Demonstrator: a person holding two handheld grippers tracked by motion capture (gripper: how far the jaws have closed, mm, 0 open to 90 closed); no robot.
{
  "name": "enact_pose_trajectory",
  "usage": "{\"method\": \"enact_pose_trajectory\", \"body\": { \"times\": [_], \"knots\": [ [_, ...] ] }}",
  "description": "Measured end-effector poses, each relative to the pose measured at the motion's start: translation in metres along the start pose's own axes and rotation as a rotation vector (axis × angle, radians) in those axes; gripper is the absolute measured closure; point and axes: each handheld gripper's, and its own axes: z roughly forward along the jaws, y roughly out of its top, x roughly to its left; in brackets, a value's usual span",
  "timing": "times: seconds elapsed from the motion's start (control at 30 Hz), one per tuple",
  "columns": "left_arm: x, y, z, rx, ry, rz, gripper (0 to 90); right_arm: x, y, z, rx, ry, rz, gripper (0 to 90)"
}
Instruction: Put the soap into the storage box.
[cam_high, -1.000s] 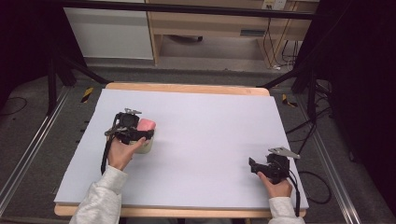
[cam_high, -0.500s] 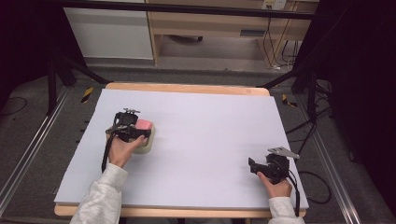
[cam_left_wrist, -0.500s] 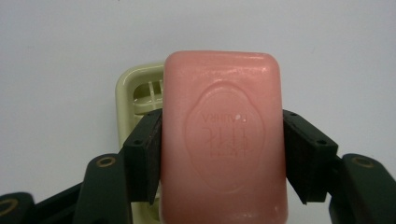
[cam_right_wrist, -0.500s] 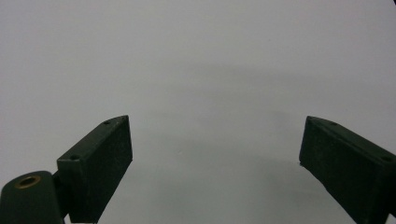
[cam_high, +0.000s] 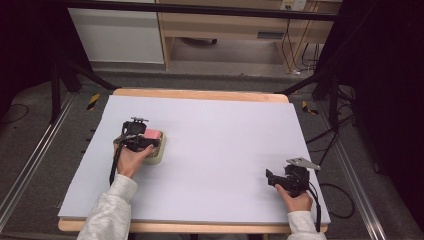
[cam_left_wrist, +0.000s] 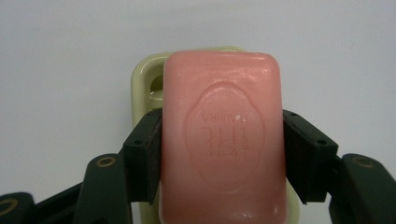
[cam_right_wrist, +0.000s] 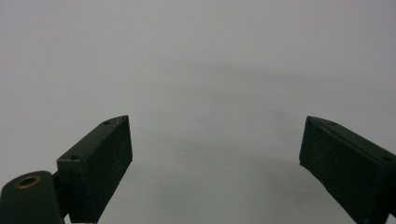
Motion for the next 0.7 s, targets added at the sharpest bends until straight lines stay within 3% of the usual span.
{"method": "enact_pose_trajectory", "body": {
  "times": [0.7],
  "knots": [
    [-0.002,-0.006,0.013,0.03,0.022,0.0,37.2,0.0,0.0,0.0,0.003,0.002,-0.001,9.6]
  ]
}}
